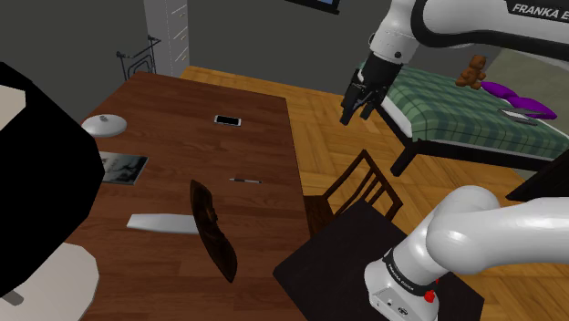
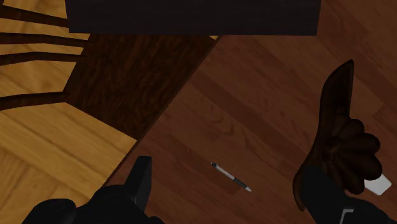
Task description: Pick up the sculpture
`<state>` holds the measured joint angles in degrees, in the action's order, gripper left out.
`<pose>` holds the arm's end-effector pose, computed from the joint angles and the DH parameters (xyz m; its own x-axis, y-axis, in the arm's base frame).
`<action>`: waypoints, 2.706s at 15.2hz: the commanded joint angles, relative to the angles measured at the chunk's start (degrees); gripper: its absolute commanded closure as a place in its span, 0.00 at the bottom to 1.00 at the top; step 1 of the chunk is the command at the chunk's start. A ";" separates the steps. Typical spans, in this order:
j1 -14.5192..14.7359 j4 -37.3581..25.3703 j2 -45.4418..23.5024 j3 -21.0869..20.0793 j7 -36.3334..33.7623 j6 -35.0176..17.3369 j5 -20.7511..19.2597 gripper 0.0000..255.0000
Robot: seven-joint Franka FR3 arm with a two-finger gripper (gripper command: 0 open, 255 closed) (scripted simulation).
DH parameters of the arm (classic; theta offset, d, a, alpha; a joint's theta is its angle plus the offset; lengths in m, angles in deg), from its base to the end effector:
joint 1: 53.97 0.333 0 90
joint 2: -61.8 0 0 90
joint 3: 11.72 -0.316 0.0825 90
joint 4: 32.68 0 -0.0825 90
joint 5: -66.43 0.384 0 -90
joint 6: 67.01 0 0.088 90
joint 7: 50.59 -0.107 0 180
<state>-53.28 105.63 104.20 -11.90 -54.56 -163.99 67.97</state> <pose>0.3282 0.0078 0.5592 0.9982 -0.0581 0.0169 -0.0577 -0.9980 -0.0258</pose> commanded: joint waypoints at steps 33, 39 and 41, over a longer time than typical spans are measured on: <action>11.92 -23.70 -59.47 -20.20 -31.77 -28.71 -1.95 0.00; 14.72 -30.11 -68.02 -19.70 -34.76 -29.91 -4.37 0.00; 14.89 -29.87 -69.00 -19.49 -34.87 -31.09 -4.71 0.00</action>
<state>-38.57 75.92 35.82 -31.48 -89.25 -194.61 63.46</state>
